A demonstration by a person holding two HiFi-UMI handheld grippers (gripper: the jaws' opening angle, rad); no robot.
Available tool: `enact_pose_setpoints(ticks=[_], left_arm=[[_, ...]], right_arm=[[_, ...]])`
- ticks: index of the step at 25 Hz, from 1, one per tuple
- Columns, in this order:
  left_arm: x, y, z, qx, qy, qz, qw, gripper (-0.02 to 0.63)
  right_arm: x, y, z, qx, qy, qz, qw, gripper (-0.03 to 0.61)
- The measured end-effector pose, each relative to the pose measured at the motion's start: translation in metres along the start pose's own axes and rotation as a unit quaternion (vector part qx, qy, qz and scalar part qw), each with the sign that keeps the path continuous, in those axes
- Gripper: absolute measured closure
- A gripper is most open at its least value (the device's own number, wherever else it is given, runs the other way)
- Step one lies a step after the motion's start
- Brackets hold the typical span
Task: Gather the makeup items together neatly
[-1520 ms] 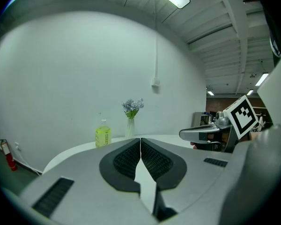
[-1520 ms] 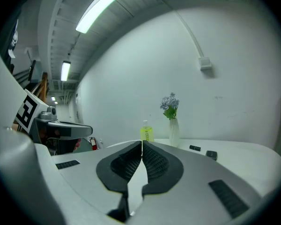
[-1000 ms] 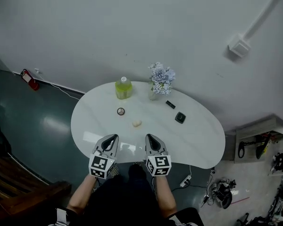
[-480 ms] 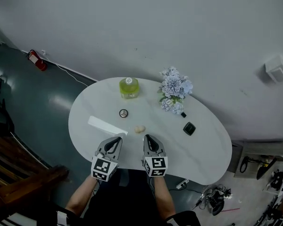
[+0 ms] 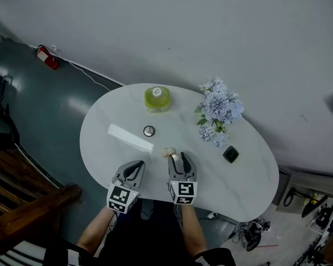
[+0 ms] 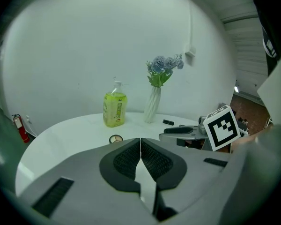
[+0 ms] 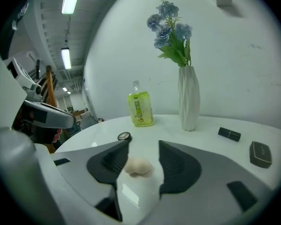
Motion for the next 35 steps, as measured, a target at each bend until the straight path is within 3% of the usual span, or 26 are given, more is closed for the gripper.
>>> enact_pose_setpoints(ticks=[1, 2, 11, 23, 28, 32, 35], left_arm=[[-0.001, 0.001, 0.001, 0.0, -0.003, 0.003, 1.0, 0.594], [-0.003, 0.001, 0.002, 0.001, -0.005, 0.005, 1.0, 0.594], [-0.011, 0.008, 0.012, 0.002, -0.018, 0.017, 0.9997, 0.594], [-0.014, 0.005, 0.024, 0.007, -0.03, 0.021, 0.9993, 0.594], [-0.016, -0.001, 0.03, 0.011, -0.033, 0.02, 0.9992, 0.594], [-0.021, -0.008, 0.035, 0.017, -0.029, 0.019, 0.9993, 0.594], [-0.023, -0.013, 0.036, 0.019, -0.025, 0.015, 0.9994, 0.594]], right_arm=[[-0.002, 0.004, 0.0, 0.003, 0.002, 0.008, 1.0, 0.355], [-0.003, 0.008, -0.001, 0.005, 0.004, 0.016, 1.0, 0.351], [-0.02, 0.032, -0.004, 0.0, -0.007, 0.062, 0.998, 0.351], [-0.02, 0.045, 0.023, 0.047, 0.006, 0.062, 0.997, 0.35], [-0.021, 0.048, 0.032, 0.044, -0.012, 0.062, 0.997, 0.351], [-0.019, 0.049, 0.037, 0.045, -0.024, 0.061, 0.997, 0.411], [-0.018, 0.049, 0.04, 0.043, -0.032, 0.063, 0.997, 0.42]])
Point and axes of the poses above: the fingertips, and each gripper's own axes: y forward along the fingers, z to its left, x out of its top, the point moved 9 cm from there along -y, backward along the fingers, and after that the axes turned 5 degrees about -y, right-handed, at the moved point
